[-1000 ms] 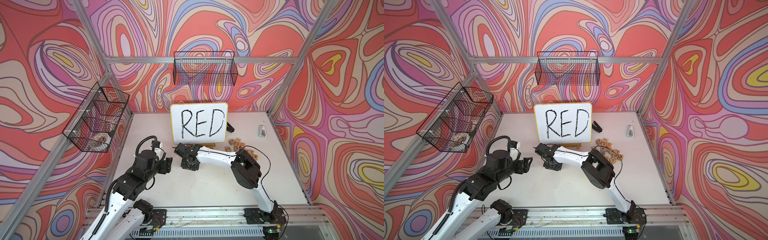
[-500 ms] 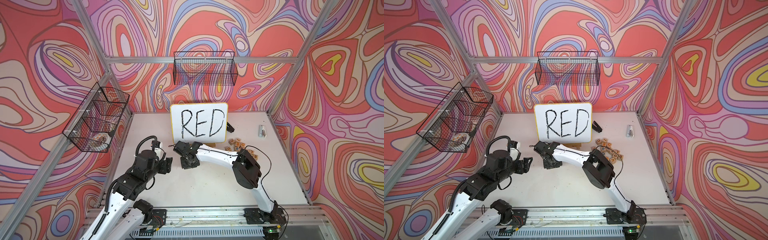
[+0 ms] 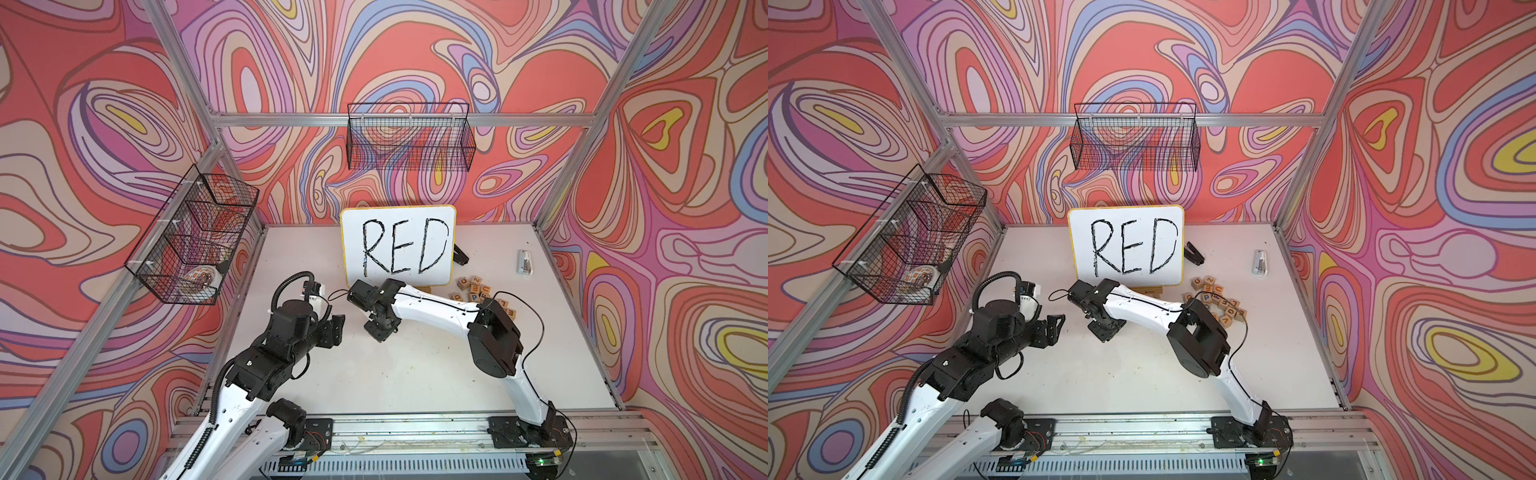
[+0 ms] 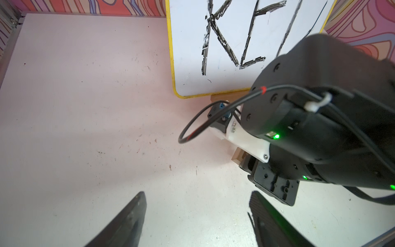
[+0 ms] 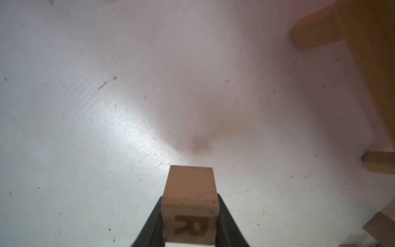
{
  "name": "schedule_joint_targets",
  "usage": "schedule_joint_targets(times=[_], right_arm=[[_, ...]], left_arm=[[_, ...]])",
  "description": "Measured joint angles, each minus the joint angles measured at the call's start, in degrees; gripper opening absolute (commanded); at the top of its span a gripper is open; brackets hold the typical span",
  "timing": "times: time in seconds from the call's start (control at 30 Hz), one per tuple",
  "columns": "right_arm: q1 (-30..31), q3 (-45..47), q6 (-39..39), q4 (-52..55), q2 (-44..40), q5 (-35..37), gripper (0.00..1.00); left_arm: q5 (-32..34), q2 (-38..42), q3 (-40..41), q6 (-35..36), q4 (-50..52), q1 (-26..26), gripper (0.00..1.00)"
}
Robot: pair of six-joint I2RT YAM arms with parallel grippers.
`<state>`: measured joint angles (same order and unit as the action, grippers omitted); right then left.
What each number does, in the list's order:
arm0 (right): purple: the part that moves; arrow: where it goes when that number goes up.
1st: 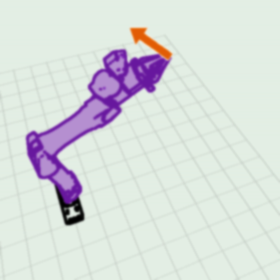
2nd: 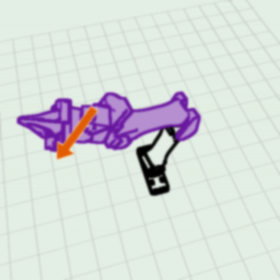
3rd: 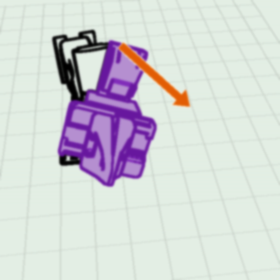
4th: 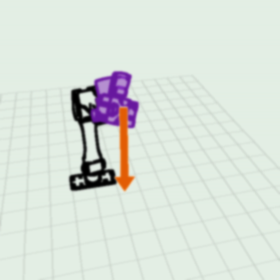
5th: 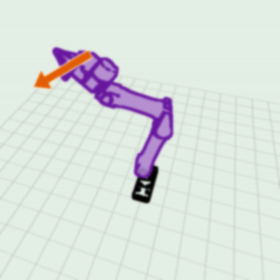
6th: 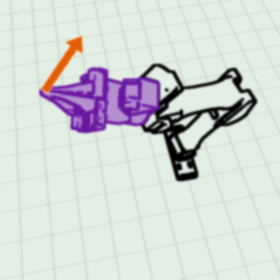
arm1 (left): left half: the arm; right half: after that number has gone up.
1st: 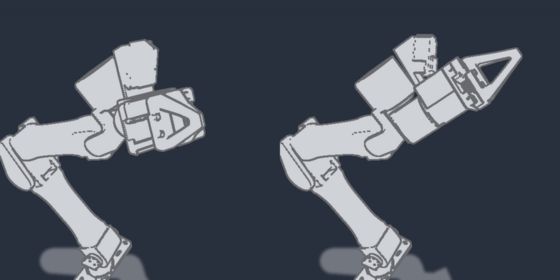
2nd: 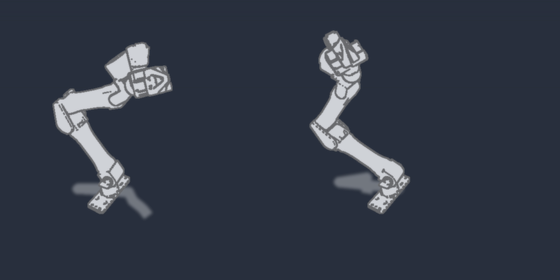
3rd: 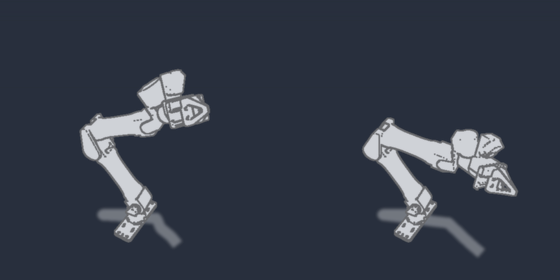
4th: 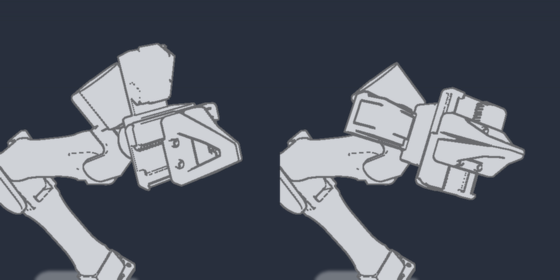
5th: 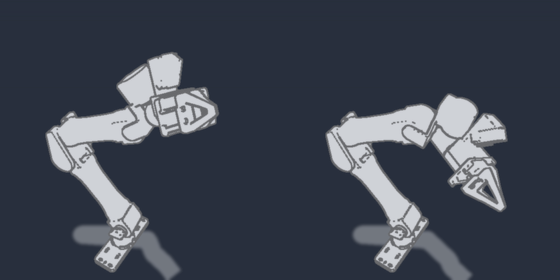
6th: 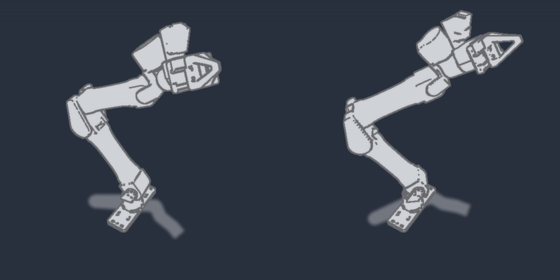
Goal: Assemble the uppercase word "red" with letter blocks
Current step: Place the letter block at the center of the board.
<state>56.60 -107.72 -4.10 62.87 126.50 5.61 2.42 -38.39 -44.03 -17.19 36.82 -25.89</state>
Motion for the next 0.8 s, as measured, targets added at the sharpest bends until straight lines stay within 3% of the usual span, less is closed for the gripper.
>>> schedule_joint_targets(times=[0.37,0.8], right_arm=[[0.00,-2.03,16.68,0.07,0.00,-2.08,0.26],[-0.66,-2.16,29.16,-2.14,0.00,-6.45,0.29]], left_arm=[[0.00,0.00,0.00,0.00,0.00,0.00,0.79],[0.04,0.00,0.00,0.00,0.02,0.00,0.79]])
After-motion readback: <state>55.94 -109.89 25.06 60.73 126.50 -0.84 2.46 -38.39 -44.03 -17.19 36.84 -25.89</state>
